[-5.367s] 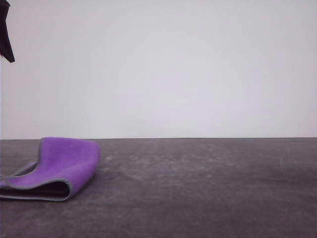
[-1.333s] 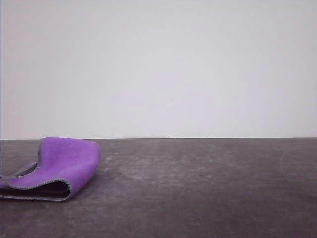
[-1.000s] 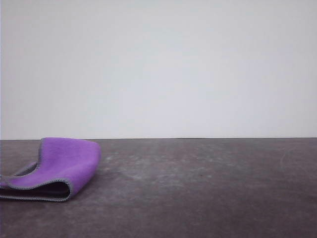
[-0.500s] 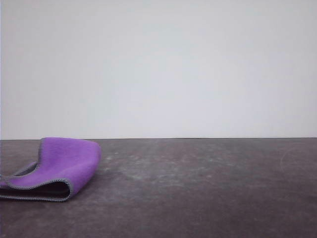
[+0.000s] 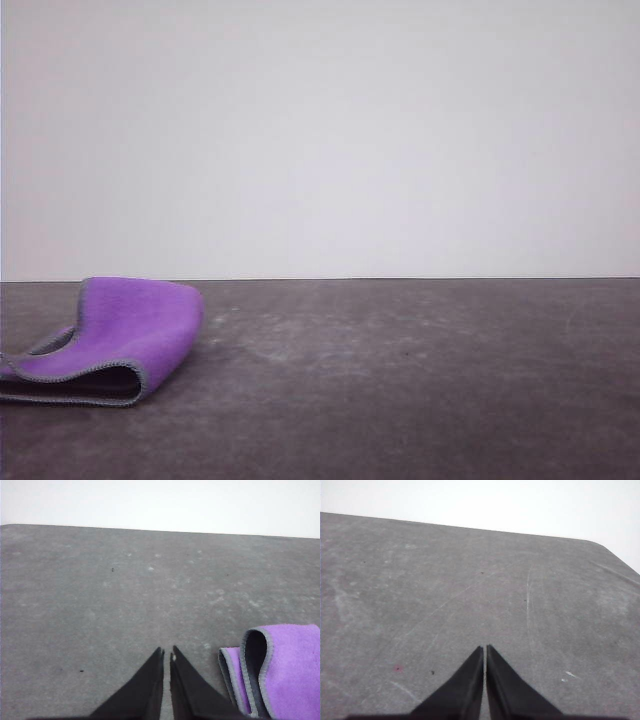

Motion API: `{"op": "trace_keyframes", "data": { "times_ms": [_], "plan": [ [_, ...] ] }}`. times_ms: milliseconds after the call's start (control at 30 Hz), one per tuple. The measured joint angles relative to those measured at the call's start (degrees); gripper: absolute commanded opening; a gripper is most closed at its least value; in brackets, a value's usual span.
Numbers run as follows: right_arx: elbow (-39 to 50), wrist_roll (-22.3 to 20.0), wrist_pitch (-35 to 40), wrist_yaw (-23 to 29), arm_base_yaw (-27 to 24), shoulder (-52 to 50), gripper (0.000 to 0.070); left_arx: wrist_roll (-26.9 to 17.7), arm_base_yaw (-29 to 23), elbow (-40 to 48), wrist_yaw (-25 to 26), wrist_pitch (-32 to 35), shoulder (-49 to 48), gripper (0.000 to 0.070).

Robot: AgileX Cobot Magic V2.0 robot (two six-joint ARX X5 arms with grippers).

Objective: Fold clothes

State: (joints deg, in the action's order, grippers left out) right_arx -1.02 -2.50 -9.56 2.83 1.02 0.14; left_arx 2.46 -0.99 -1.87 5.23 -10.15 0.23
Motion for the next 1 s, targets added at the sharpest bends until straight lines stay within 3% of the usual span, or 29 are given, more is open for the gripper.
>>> {"op": "trace_keyframes", "data": {
  "times_ms": [1000],
  "plan": [
    [0.0,0.0,0.0,0.0,0.0,0.0,0.0006,0.0,0.0,0.0,0.0,0.0,0.0,0.0016]
  ]
}}
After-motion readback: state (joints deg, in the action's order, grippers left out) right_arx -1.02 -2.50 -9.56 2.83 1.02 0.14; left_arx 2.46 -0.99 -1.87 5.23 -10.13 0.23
